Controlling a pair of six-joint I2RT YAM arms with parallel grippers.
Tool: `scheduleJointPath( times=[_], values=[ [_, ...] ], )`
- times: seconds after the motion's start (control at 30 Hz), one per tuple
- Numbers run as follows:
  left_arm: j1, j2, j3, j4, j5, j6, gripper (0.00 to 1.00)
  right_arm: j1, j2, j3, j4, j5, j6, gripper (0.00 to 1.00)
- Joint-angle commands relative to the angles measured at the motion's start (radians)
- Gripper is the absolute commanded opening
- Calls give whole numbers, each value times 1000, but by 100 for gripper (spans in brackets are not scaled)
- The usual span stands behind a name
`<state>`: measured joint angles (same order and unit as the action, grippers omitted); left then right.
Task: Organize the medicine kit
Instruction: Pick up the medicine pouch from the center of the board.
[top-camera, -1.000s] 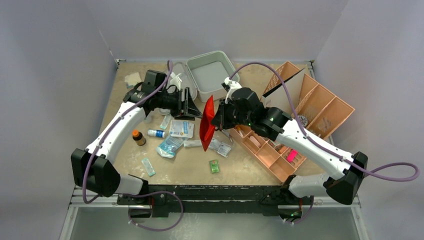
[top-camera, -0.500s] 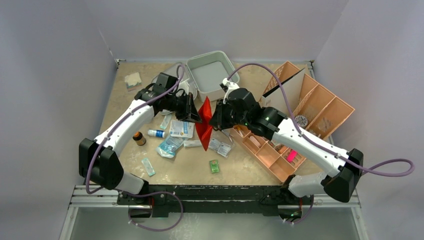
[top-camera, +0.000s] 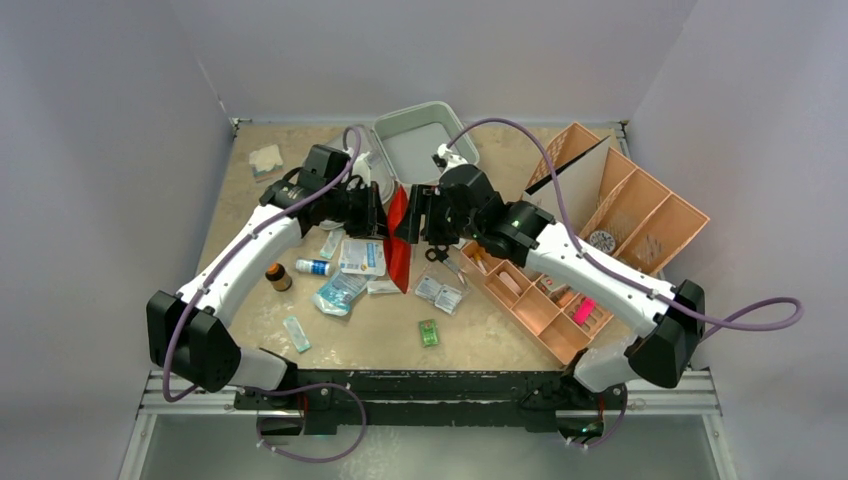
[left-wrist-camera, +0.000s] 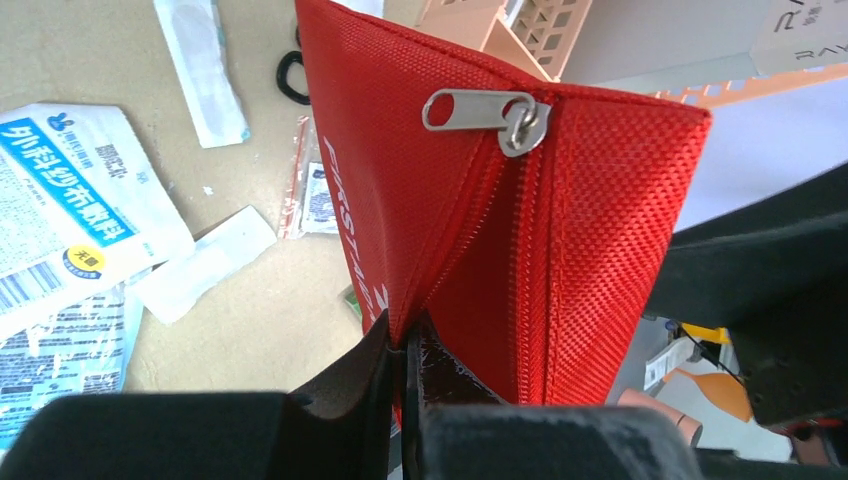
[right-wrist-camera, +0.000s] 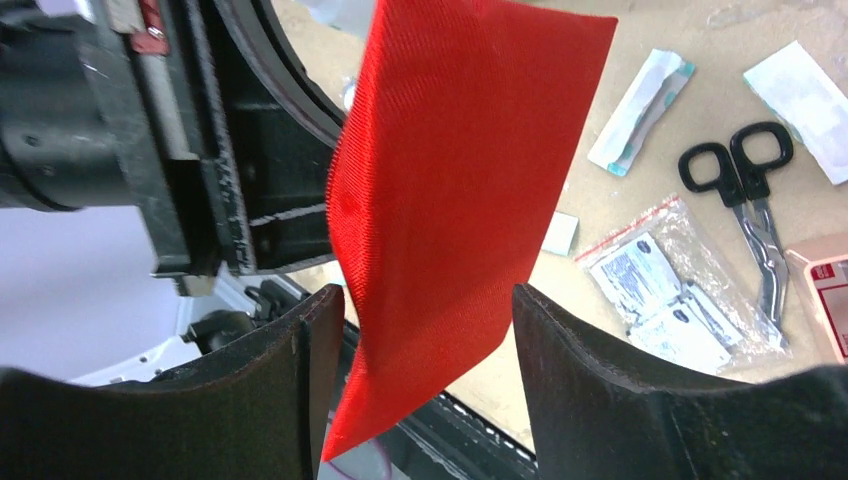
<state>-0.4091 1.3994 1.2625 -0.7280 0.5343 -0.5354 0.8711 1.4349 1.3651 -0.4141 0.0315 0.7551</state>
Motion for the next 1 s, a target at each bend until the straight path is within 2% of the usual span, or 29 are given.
scheduleJointPath(
  times=[0.0, 0.33, 0.47, 0.6, 0.87, 0.93, 0.97],
  values=[
    [-9, -15, 29, 0, -56, 10, 0, 0, -2, 66, 9, 45, 38, 65],
    [-11, -15, 21, 7, -81, -1, 0, 0, 70, 131, 25, 50, 50, 69],
    [-11, -17, 17, 5, -93, -8, 0, 0, 108, 181, -38, 82, 43, 67],
    [-11, -27, 15, 2, -98, -17, 0, 0, 122, 191, -119, 134, 32, 58],
    [-11, -40, 14, -2, -55, -44, 0, -1, 107, 141, -151, 156, -8, 29],
    [-11, -38, 15, -11, -49, -47, 0, -1, 91, 124, -149, 174, -8, 19],
    [-11, -37, 16, -19, -51, -44, 0, 0, 84, 117, -148, 183, -13, 10]
  ],
)
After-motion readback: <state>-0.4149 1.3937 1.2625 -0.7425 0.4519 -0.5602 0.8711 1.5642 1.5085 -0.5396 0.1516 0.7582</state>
